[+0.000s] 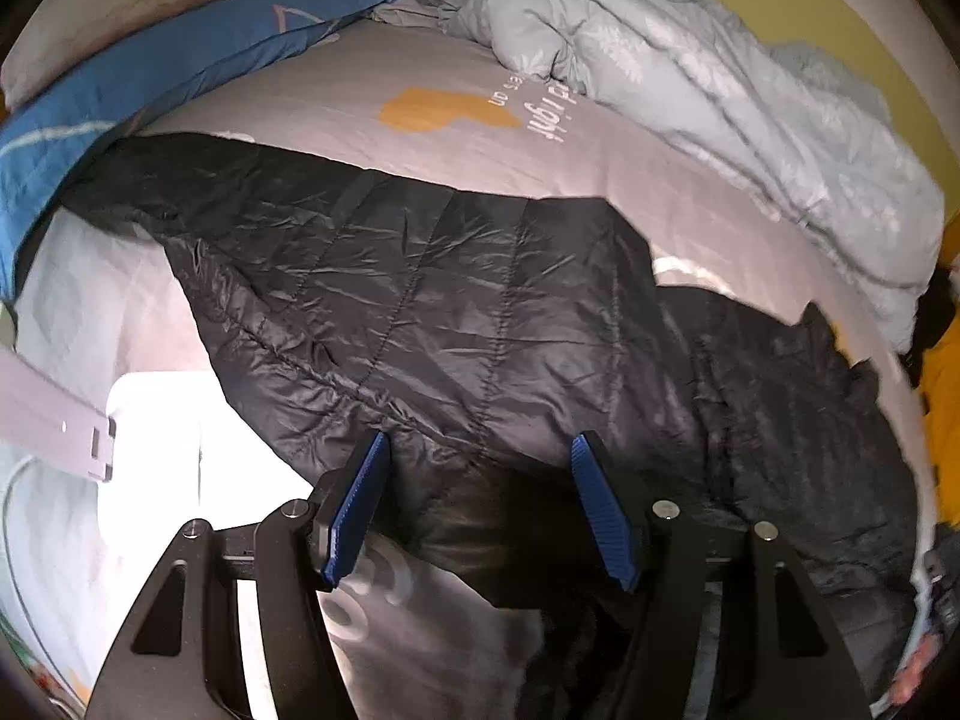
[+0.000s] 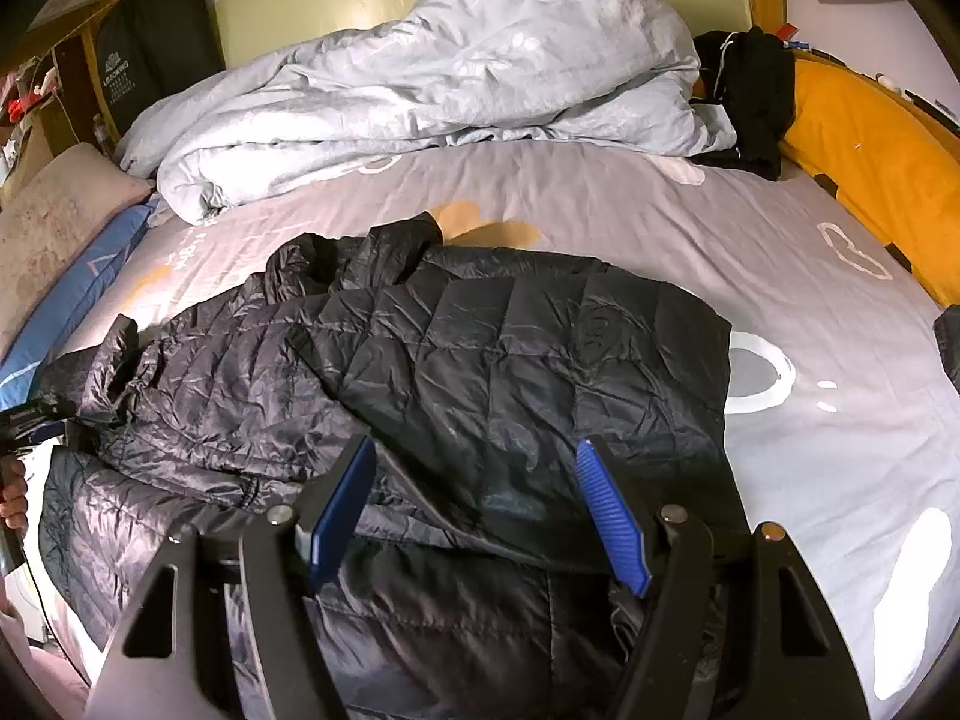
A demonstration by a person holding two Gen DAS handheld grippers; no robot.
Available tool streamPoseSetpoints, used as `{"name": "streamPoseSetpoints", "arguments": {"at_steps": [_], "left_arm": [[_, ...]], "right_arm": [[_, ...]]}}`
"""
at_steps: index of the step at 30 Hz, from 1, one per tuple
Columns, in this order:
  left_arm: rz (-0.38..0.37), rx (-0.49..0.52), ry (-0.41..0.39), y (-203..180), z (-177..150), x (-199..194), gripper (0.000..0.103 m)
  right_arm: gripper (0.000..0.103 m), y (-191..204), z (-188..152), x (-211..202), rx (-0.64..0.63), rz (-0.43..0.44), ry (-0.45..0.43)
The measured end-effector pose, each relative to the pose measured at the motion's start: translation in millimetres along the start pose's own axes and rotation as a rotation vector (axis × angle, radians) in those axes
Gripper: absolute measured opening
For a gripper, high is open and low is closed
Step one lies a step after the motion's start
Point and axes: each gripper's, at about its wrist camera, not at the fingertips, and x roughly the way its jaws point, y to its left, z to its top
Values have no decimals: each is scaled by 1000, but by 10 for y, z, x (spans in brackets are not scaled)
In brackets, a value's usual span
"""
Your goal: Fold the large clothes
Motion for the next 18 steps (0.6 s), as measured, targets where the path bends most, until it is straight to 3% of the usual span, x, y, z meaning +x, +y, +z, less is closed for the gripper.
{"name": "streamPoseSetpoints", "arguments": {"at_steps": [2,3,4,5,7,12,18], "left_arm": [[24,16,6,-12,-11,89,59],[18,17,10,-12,-24,138,51],[12,27,13,-14,-42,180,25],[22,43,10,-22,-49,212,10],[62,85,-9,-63,-62,223,2],[19,132,-190,-279,-35,-221,1],[-171,238,-318,-756,-193,-706,1]], "right_arm": [[67,-8,3,-7,2,0,-2],[67,-15,4,-14,3,-1,-4],[67,-22,4,-18,5,-2,-4],[67,-31,2,-25,7,-3,-4],[67,-48,0,-39,9,-6,-8],[67,-104,41,-76,28,-15,-27],[67,-89,41,-71,30,-11,-27]]}}
